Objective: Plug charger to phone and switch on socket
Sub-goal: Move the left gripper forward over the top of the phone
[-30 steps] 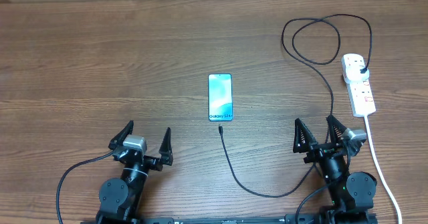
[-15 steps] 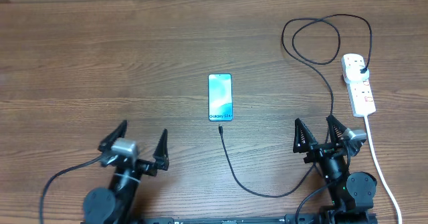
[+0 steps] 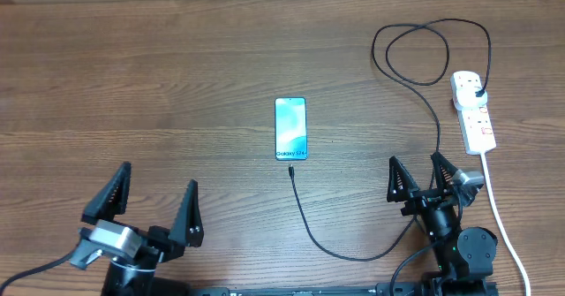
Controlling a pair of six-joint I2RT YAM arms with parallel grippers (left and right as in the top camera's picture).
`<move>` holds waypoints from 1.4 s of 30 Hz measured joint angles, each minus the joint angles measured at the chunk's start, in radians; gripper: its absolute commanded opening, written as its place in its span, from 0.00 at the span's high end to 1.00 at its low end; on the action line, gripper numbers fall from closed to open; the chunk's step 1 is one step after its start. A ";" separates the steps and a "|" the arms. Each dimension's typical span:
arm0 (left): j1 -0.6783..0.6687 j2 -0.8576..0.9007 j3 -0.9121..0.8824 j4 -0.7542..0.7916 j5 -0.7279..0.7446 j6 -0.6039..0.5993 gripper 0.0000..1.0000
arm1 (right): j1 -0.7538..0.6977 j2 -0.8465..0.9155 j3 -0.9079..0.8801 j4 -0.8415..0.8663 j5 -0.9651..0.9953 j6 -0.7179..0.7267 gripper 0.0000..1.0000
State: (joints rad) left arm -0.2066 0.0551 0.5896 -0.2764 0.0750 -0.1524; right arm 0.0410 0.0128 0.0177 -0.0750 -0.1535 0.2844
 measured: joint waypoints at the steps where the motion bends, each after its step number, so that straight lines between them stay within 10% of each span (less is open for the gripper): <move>1: 0.000 0.027 0.031 -0.020 0.003 -0.006 0.00 | 0.000 0.000 0.000 0.000 0.000 0.000 0.00; 28: 0.000 1.310 1.495 -1.092 0.177 -0.032 0.00 | 0.000 0.000 0.000 0.000 0.000 0.000 0.00; 42: -0.037 1.715 1.611 -1.389 0.177 -0.055 0.00 | 0.000 0.000 0.000 0.001 0.000 0.000 0.00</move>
State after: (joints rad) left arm -0.2440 1.7706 2.2009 -1.6650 0.2520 -0.2070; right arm 0.0410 0.0128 0.0177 -0.0742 -0.1535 0.2844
